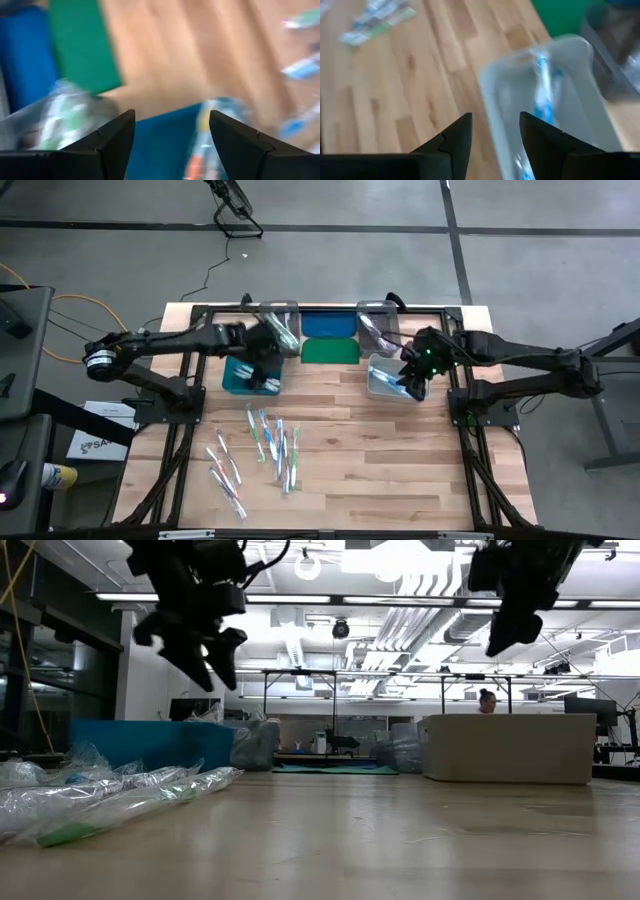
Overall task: Pick & Place Toothbrushes
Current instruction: Put the green toothbrush into the left black bin
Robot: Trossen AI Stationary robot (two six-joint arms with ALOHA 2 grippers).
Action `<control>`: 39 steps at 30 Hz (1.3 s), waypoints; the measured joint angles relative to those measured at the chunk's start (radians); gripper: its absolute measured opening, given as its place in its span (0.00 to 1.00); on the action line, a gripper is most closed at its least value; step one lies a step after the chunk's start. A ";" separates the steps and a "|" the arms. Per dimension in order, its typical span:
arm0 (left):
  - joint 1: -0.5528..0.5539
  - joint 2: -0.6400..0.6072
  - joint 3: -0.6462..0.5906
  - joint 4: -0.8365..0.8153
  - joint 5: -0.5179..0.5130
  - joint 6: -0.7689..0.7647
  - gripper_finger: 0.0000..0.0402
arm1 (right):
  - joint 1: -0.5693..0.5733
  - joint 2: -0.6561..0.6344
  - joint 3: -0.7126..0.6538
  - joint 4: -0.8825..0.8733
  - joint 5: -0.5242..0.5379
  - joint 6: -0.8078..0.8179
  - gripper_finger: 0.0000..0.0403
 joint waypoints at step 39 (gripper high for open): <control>-0.652 0.017 -0.317 0.106 -0.102 0.025 0.47 | 0.778 -0.001 -0.013 0.312 0.398 0.407 0.37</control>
